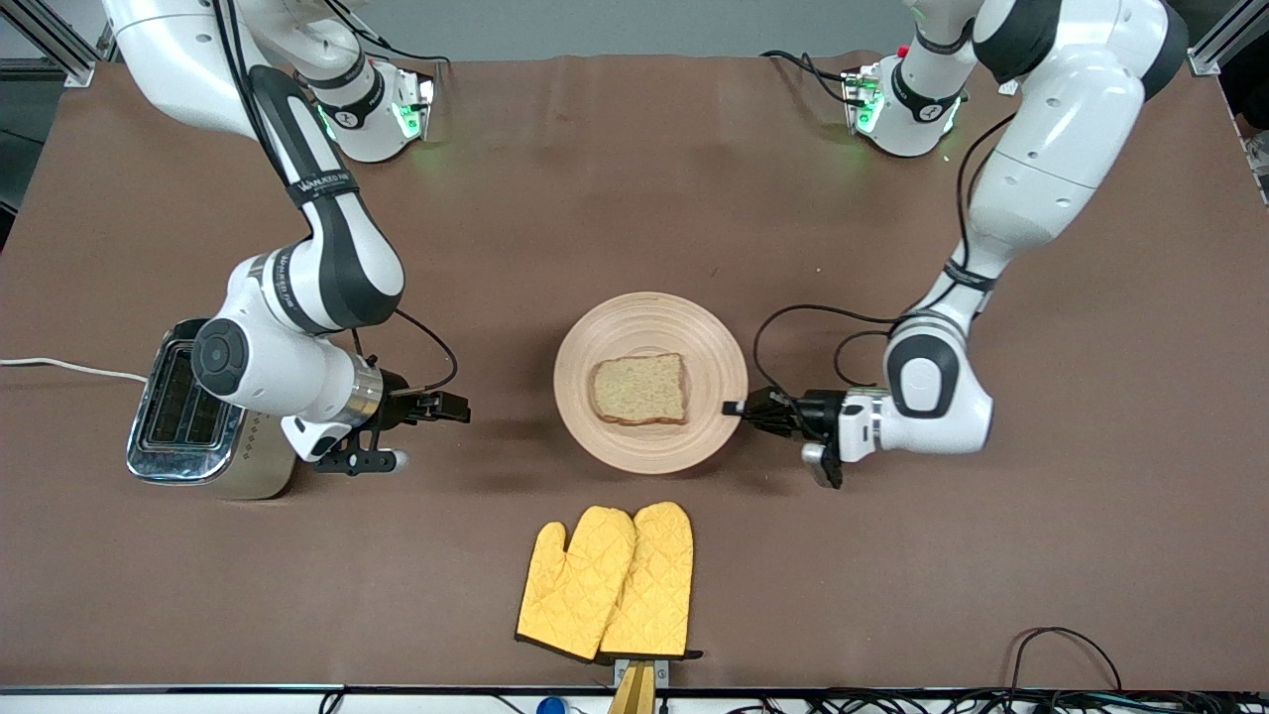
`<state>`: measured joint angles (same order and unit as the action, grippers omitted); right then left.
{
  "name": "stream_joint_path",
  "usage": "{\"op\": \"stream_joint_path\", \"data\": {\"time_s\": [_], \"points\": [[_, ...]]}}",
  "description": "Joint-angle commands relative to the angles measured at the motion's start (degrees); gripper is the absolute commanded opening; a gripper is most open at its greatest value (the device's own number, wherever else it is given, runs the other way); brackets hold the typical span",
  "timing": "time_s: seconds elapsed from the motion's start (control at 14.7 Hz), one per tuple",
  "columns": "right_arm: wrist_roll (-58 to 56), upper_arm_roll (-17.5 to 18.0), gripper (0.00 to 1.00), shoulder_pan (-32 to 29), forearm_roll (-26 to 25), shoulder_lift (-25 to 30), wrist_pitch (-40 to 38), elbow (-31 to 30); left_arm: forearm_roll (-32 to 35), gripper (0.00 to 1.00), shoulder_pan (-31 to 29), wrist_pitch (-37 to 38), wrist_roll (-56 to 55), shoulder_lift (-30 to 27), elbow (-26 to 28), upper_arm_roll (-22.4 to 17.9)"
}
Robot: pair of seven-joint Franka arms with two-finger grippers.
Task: Move plate and put bread in toaster
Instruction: 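Slide the wooden plate with the left gripper while the right gripper reaches it, then grasp the bread slice with the right gripper while the left gripper withdraws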
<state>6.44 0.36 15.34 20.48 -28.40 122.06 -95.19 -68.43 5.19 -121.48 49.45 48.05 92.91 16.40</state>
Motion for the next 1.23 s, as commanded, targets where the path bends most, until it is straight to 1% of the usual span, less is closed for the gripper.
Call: {"op": "stream_joint_path", "data": {"time_s": [0.0, 0.07, 0.2, 0.41, 0.48, 0.55, 0.61, 0.68, 0.75, 0.89, 0.95, 1.09, 1.16], "points": [[0.50, -0.36, 0.92, 1.26, 1.40, -1.30, 0.46, 0.10, -6.35, 0.00, 4.54, -5.67, 0.04, 0.55, -0.09, 0.13], [1.19, -0.45, 0.91, 2.92, 1.40, -1.30, 0.63, -0.08, -8.89, 0.00, 5.96, -7.35, 0.12, 1.16, -0.27, 0.13], [5.22, -0.45, 0.91, 4.08, 1.31, -1.74, 1.16, -0.17, -12.24, 0.01, 8.77, -9.47, 0.56, 1.69, -0.45, 0.04], [10.51, -0.71, 0.91, 7.50, 0.70, -2.79, 1.86, -0.25, -13.22, 0.03, 10.53, -13.86, 0.21, 3.45, -0.53, 0.04], [10.69, -0.80, 0.91, 7.94, 0.70, -2.97, 2.30, -0.34, -13.83, 0.09, 11.76, -16.31, -0.05, 3.45, -0.54, 0.04], [10.69, -0.80, 0.89, 8.21, 0.52, -3.58, 3.44, -0.95, -14.80, 0.18, 12.38, -18.16, -0.23, 3.37, -0.71, 0.13], [10.69, -0.72, 0.88, 8.21, -0.35, -3.85, 5.71, -2.09, -15.85, 0.42, 12.30, -18.79, -0.58, 3.11, -0.62, 0.13], [10.69, -0.72, 0.87, 8.04, -0.88, -4.38, 7.39, -2.88, -16.21, 0.99, 12.30, -20.19, -1.02, 2.58, -0.45, 0.04], [10.69, -0.72, 0.87, 7.95, -0.88, -4.99, 7.67, -2.98, -16.21, 1.00, 11.78, -22.98, -2.24, 1.27, -0.19, 0.04], [10.69, -0.63, 0.86, 8.39, -0.88, -5.52, 7.67, -2.98, -14.29, 1.00, 11.16, -24.16, -9.15, -2.06, -0.10, -1.01], [10.69, -0.71, 0.84, 9.00, -0.97, -5.96, 7.75, -2.98, -11.67, 1.00, 10.72, -24.24, -13.89, -3.74, -0.18, -2.15], [10.61, -0.72, 0.81, 10.05, -1.15, -6.23, 7.84, -2.98, -3.95, 1.00, 9.93, -24.16, -22.96, -6.82, -0.10, -4.17], [10.69, -0.72, 0.78, 10.06, -1.58, -6.23, 7.93, -2.98, 0.27, 1.00, 7.75, -23.98, -26.39, -7.87, -0.36, -4.70]]}}
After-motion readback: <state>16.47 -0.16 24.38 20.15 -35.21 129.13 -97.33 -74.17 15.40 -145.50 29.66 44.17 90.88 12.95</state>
